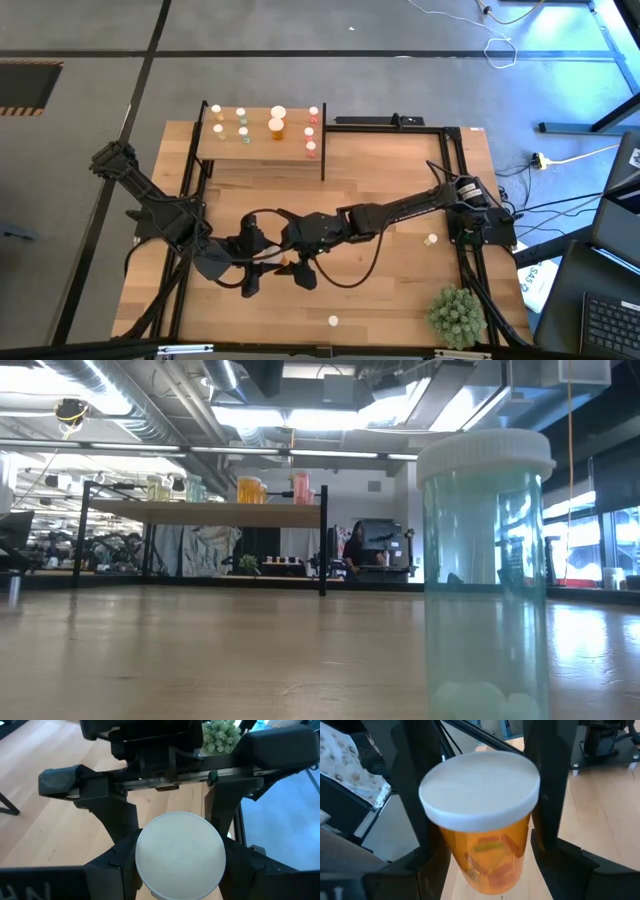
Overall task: Pick and place medicine bottles onto shelf by color
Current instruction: Put the orange pill bottle on the shelf aligned with the orange pill bottle on the shelf
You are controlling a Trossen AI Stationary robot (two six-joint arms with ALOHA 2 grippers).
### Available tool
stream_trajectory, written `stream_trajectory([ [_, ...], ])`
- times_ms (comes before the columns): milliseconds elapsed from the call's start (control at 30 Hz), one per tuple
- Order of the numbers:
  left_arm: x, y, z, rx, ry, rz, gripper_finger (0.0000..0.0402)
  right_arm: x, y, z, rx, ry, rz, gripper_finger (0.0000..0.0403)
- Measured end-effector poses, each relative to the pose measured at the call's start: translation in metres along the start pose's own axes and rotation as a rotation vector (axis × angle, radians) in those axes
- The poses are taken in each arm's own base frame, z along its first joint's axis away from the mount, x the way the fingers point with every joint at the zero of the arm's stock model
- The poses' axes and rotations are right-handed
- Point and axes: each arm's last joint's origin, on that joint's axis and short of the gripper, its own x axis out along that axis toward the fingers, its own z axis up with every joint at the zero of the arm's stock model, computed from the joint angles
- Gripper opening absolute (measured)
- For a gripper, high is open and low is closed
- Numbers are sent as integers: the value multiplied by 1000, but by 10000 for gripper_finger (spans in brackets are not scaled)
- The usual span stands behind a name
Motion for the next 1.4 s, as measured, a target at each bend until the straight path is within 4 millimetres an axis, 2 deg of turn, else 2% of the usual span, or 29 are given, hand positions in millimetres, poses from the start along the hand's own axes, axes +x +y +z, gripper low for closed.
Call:
stream_trajectory([
  [300,0,0,0,1,2,0,191,0,0,1,1,-10,-4,270],
  [700,0,0,0,-6,4,-5,191,0,1,1,-14,-18,-1,191],
  [1400,0,0,-1,-3,23,-28,192,0,1,2,-4,-20,0,204],
])
